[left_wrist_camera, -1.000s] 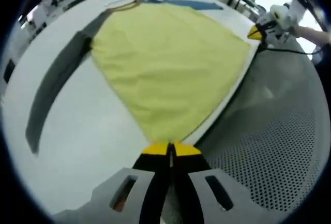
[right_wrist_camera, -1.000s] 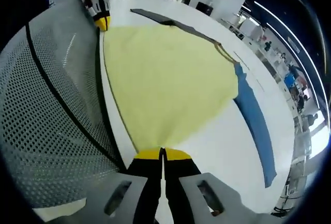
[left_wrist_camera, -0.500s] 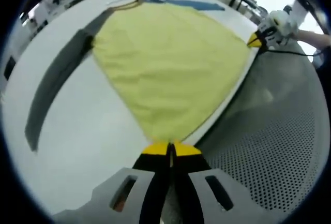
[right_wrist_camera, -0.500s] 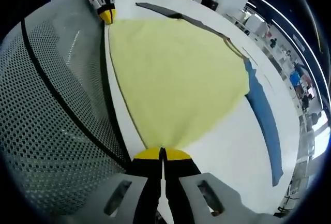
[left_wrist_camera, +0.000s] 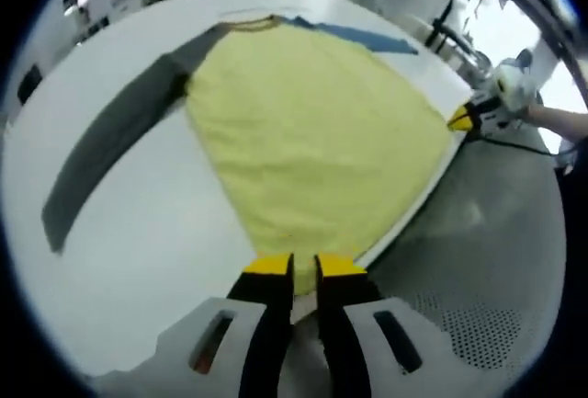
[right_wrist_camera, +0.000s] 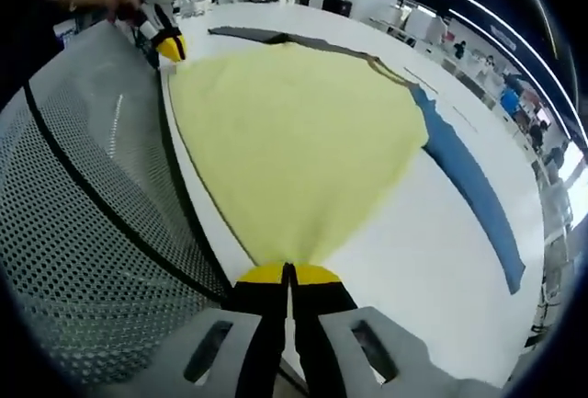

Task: Fold the garment on the visible template until the final outline fits inside the template.

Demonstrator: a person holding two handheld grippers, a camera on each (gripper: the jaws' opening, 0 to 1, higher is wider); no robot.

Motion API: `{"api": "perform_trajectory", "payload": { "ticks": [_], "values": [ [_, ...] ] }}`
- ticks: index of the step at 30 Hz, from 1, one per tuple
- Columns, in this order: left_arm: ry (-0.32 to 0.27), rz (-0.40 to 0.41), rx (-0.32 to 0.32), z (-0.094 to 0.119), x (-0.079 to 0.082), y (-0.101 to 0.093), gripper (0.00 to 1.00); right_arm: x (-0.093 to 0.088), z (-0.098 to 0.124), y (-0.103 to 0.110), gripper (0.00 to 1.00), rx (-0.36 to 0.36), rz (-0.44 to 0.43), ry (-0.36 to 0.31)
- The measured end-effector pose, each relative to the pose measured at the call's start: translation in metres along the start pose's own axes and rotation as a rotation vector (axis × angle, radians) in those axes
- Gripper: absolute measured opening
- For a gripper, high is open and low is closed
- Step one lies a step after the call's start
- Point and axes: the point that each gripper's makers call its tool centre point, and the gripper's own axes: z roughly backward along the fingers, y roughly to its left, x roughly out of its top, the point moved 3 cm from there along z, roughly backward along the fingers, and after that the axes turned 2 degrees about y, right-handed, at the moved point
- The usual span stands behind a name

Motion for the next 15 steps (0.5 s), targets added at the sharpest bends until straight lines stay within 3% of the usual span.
{"api": "perform_trajectory", "payload": {
  "ticks": [4,8,11,15],
  "values": [
    [-0.130,0.013,0.045,0.011,0.033,0.010,0.17,0.018,0.009,-0.013,0.22,-0.075,0.001,-0.079],
    [-0.166,0.002,0.075,0.021,0.051,0.016,0.37,0.038,0.021,-0.036,0.47,-0.149,-0.055,-0.135],
    [-0.204,0.018,0.090,0.027,0.063,0.021,0.48,0.051,0.031,-0.049,0.47,-0.179,-0.102,-0.181],
    [-0.243,0.030,0.094,0.036,0.075,0.021,0.54,0.071,0.047,-0.067,0.55,-0.217,-0.145,-0.244]
  ]
}}
